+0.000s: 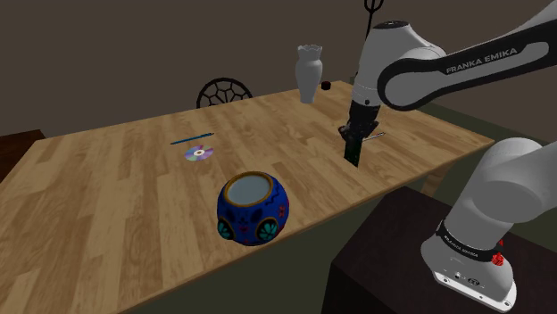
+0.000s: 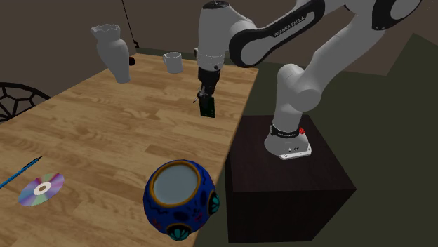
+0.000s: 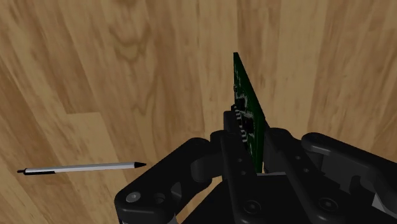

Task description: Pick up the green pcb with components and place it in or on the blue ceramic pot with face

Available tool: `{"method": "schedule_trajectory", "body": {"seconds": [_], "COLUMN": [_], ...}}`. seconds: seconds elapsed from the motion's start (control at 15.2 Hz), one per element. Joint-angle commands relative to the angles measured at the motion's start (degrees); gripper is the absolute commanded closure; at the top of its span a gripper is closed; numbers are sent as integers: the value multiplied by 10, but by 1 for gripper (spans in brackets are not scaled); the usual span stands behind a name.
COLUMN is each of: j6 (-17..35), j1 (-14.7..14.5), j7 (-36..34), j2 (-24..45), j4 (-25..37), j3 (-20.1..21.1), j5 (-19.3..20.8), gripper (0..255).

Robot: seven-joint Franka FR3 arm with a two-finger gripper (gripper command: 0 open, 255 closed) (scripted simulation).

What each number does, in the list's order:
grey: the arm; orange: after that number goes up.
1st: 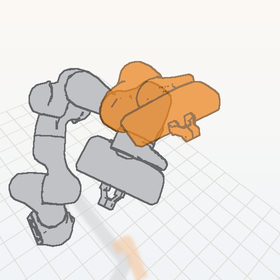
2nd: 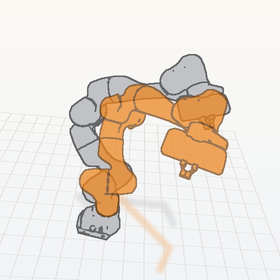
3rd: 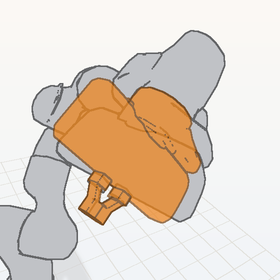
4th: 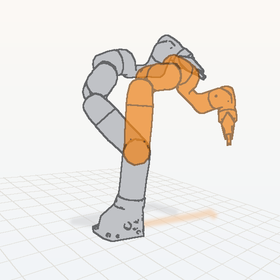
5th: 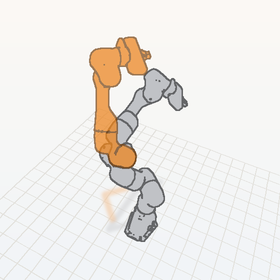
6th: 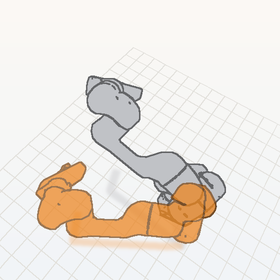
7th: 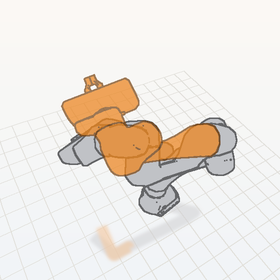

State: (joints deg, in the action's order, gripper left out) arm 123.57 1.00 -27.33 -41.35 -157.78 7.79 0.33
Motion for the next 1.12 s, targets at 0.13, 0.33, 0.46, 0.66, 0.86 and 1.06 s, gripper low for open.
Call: {"method": "schedule_trajectory", "body": {"seconds": [0.13,0.33,0.46,0.66,0.86,1.06], "j6": [-36,-62,-78,-103,-127,-150], "j1": [-1,-1,-1,0,0,1], "j7": [2,4,5,7,9,10], "j2": [-11,-17,-20,-23,-25,-26], "j4": [25,44,58,79,101,124], "j3": [-2,-3,-4,-6,-7,-9], "j5": [0,0,0,1,1,2], "gripper": [255,255,255,255,255,255]}}
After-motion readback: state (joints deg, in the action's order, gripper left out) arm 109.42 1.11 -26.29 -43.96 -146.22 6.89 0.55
